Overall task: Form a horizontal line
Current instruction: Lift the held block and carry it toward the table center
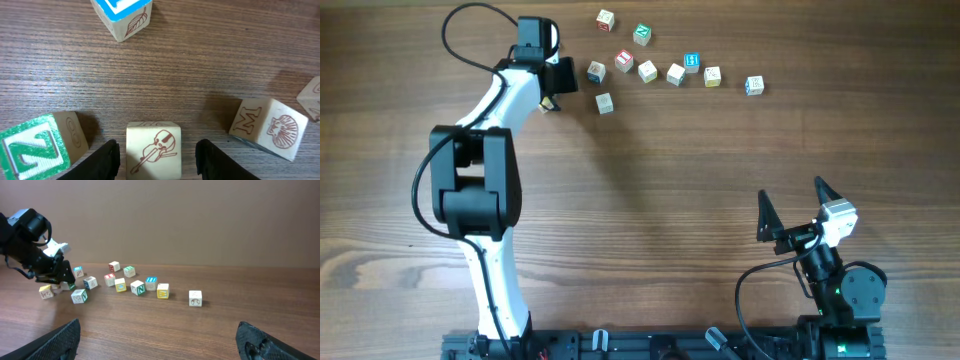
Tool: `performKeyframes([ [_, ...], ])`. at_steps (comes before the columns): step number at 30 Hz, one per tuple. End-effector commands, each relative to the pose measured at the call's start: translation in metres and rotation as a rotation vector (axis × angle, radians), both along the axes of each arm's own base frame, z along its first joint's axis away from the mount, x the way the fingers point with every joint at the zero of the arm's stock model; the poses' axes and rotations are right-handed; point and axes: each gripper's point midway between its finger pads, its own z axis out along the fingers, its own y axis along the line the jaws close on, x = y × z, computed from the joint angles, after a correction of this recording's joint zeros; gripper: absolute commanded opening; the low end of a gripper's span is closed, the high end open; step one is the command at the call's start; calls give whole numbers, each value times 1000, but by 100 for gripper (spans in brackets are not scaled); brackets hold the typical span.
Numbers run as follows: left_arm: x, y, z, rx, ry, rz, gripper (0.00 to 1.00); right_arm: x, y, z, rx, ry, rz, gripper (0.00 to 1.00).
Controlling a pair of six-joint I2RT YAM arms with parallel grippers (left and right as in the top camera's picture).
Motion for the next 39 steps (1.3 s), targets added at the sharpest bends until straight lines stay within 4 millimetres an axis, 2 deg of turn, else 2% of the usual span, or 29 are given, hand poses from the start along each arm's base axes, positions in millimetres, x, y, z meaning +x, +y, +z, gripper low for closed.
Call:
performKeyframes([
  [1,-3,5,-23,24,29,10,51,-1,3,3,3,-11,14,100],
  [7,5,7,-18,28,-8,17,48,-1,3,3,3,-11,14,100],
  [13,7,7,-17,27,-15,17,33,-1,3,3,3,-12,14,100],
  [18,8,7,-16,26,-22,17,33,-1,3,3,3,-12,14,100],
  [20,11,7,-12,24,-39,17,31,-1,3,3,3,-11,14,100],
  [22,15,6,2,21,-69,17,31,-1,3,3,3,-11,14,99],
  [23,17,6,14,19,-91,18,29,-1,3,3,3,-11,14,100],
  [26,19,6,69,10,-178,18,21,-1,3,3,3,-11,14,100],
  [28,12,6,115,5,-235,19,21,-1,3,3,3,-11,14,100],
  [29,5,6,145,-4,-270,25,20,-1,3,3,3,-12,14,100],
  [31,-26,-1,214,-53,-331,-13,18,-1,3,3,3,-11,14,100],
  [33,-53,-8,246,-100,-342,-51,18,-1,3,3,3,-11,14,100],
  [34,-79,-12,269,-155,-331,-42,19,-1,3,3,3,-11,14,100],
  [36,-122,-10,283,-178,-269,-22,20,-1,3,3,3,-11,14,100],
  [39,-168,-6,277,-167,-146,-12,19,-1,3,3,3,-11,14,100],
])
